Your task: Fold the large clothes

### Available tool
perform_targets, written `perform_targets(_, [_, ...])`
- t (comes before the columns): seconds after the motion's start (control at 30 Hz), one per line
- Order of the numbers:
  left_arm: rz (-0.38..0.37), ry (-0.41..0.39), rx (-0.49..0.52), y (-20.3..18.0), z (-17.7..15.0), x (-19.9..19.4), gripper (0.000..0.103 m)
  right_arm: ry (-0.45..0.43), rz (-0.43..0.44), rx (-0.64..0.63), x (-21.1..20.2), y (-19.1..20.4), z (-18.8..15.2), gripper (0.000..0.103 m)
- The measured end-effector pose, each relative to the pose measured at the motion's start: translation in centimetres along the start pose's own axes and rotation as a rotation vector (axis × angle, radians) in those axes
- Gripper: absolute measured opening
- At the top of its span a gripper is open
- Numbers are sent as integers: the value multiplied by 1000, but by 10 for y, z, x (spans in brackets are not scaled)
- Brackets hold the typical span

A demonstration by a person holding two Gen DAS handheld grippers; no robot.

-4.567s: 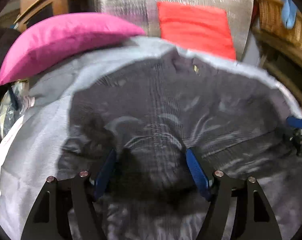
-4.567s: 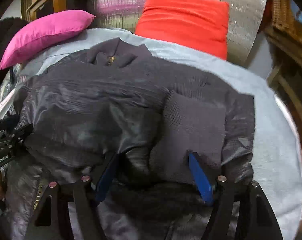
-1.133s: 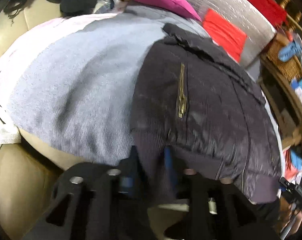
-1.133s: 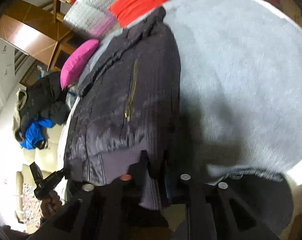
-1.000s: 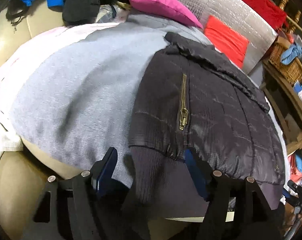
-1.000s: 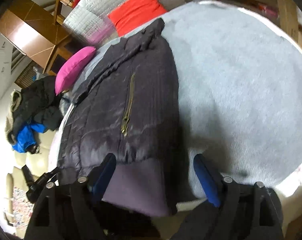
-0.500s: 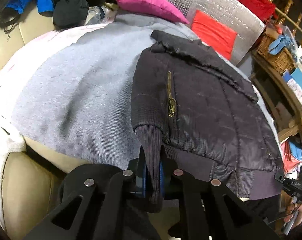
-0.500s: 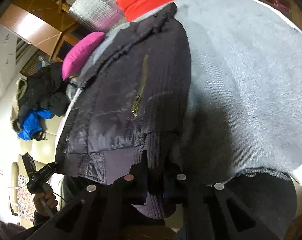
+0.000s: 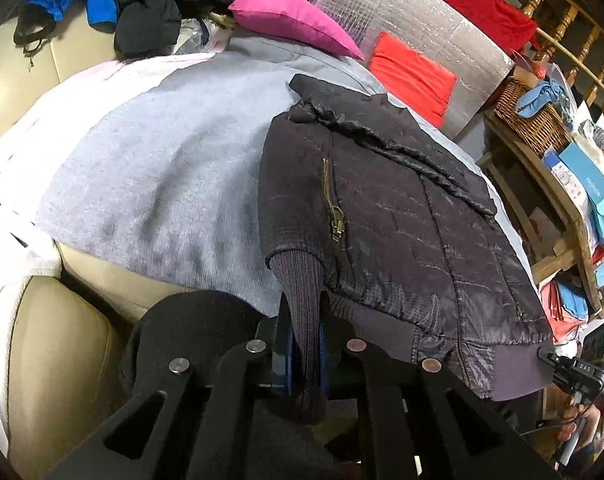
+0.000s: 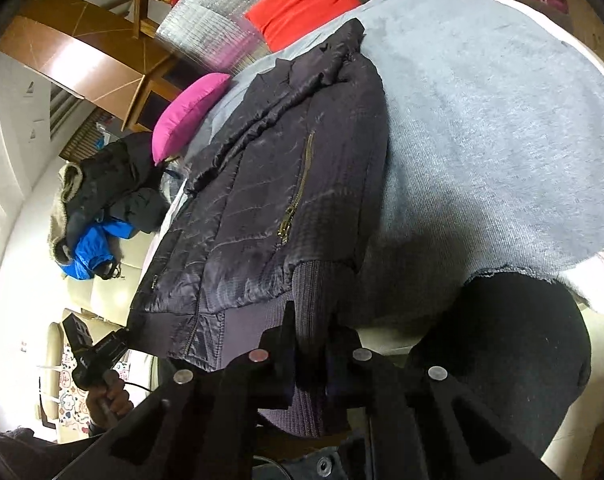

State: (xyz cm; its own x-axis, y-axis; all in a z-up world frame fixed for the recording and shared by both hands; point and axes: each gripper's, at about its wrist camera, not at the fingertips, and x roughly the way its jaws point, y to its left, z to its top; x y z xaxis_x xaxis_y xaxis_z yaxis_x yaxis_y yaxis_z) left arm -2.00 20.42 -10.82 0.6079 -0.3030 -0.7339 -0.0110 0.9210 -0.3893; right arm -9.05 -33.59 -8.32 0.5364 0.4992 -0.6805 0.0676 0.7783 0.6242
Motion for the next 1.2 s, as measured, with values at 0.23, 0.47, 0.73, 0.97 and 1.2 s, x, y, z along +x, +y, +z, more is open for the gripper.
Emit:
perform_targets(0.23, [-42,-46,14,0,3,-20,10,-28,36,4,-11,6,9,11])
perform_targets(0.47, [-100,-122,23,-11,33,-36,9,-90,112,-3,-32,12,25,11])
perform_targets(0.73, [-171,-239,34,-29,84,-56,8,-197,180,-29,-57,31,64,10])
perform_targets(0.97, [-205,-342,71,-55,140,-62,8,-306,210,-77,-68,56,122,10])
perform_targets(1.2, [-208,-409,88,-75,193,-49,8,-380,211,-116,-66,81,185,10])
